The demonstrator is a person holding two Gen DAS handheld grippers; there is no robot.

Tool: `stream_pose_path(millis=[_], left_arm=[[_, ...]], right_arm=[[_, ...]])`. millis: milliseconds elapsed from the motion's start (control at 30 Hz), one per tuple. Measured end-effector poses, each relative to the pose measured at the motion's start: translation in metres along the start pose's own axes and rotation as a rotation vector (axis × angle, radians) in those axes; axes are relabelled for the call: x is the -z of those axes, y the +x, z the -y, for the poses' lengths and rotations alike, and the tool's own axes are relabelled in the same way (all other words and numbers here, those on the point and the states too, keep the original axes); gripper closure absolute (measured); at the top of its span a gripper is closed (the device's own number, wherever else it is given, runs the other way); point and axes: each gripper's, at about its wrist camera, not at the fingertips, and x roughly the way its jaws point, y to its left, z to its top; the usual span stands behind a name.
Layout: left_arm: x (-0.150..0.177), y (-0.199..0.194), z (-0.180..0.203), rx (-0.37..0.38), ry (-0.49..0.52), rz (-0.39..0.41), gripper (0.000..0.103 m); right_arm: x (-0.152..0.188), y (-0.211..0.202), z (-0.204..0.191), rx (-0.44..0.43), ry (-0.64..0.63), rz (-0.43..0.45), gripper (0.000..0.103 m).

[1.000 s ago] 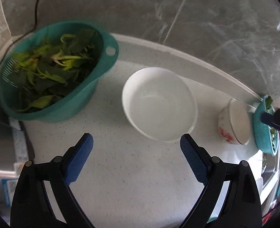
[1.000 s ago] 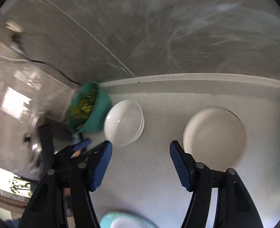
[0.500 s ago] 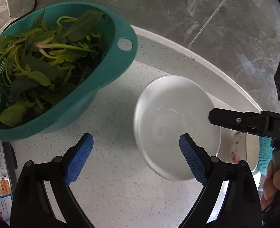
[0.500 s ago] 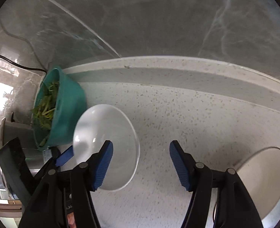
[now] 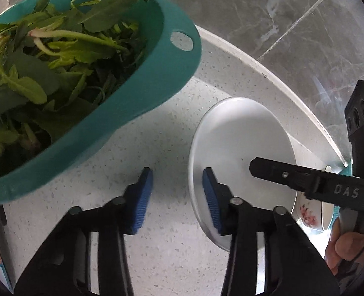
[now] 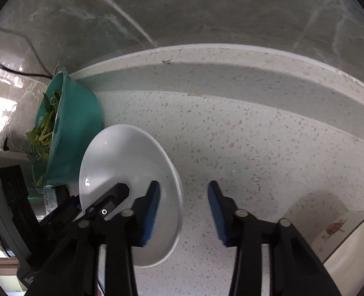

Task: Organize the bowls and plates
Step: 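Lift the white bowl with both grippers and carry it to the white plate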

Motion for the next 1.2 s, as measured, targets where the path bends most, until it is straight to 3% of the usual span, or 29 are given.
stream_pose_path(millis=[67, 133, 167, 633, 667, 833, 1033, 1200], left_arm=[[-0.003, 0.002, 0.001, 0.019, 0.012, -0.002, 0.081], [-0.005, 0.001, 0.007, 0.029, 0.034, -0.003, 0.091], [-0.003, 0.0, 0.012, 0.024, 0.046, -0.003, 0.091], [0.001, -0.027, 0.027, 0.014, 0.087, 0.007, 0.091], [0.001, -0.029, 0.028, 0.028, 0.106, -0.027, 0.091], [0.015, -0.046, 0.041, 0.053, 0.126, -0.035, 0.091], [0.047, -0.078, 0.071, 0.114, 0.19, -0.041, 0.091], [0.079, -0.104, 0.103, 0.175, 0.279, -0.058, 0.091]], right_arm=[[-0.001, 0.01, -0.009, 0.003, -0.008, -0.013, 0.085], [-0.001, 0.015, -0.015, -0.002, -0.014, -0.013, 0.089], [0.001, 0.016, -0.015, -0.004, -0.014, -0.01, 0.09], [0.024, -0.008, -0.023, -0.014, -0.009, 0.031, 0.09], [0.026, -0.012, -0.022, -0.015, -0.005, 0.033, 0.09], [0.047, -0.033, -0.024, -0.016, 0.006, 0.051, 0.09], [0.091, -0.073, -0.02, -0.018, 0.03, 0.112, 0.09], [0.147, -0.116, -0.004, -0.006, 0.084, 0.192, 0.089]])
